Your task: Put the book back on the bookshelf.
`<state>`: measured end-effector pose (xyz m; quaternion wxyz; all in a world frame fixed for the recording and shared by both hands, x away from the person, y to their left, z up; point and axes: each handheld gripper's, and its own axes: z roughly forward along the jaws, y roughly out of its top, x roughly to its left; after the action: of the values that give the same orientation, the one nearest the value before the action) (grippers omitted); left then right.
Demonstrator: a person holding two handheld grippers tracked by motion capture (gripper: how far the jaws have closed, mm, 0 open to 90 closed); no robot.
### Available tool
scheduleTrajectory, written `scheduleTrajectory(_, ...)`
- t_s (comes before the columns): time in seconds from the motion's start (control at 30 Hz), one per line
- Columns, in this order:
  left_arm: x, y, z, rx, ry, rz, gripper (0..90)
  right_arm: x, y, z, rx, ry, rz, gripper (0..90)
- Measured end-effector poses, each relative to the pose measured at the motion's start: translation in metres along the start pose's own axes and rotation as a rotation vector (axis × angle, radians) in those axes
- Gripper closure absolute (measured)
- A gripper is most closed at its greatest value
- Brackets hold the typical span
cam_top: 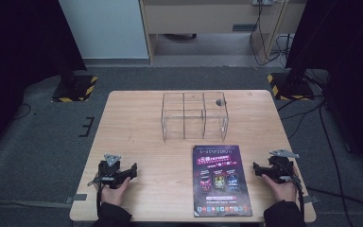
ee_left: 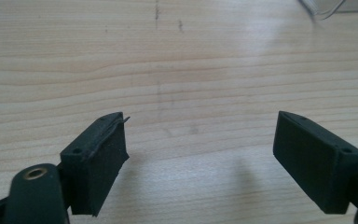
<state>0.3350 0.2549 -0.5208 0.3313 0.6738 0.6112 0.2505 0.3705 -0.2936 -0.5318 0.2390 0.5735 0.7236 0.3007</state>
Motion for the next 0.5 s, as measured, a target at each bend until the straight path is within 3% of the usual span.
scheduleTrajectory(0.17, -0.006, 0.001, -0.005, -0.011, -0.024, -0.005, 18.6, 0.006, 0.004, -0.012, -0.052, 0.020, -0.011, 5.5)
scheduleTrajectory(0.5, -0.024, 0.006, -0.014, -0.043, -0.078, 0.015, 18.2, 0.019, 0.010, -0.026, -0.076, 0.072, -0.017, 5.7)
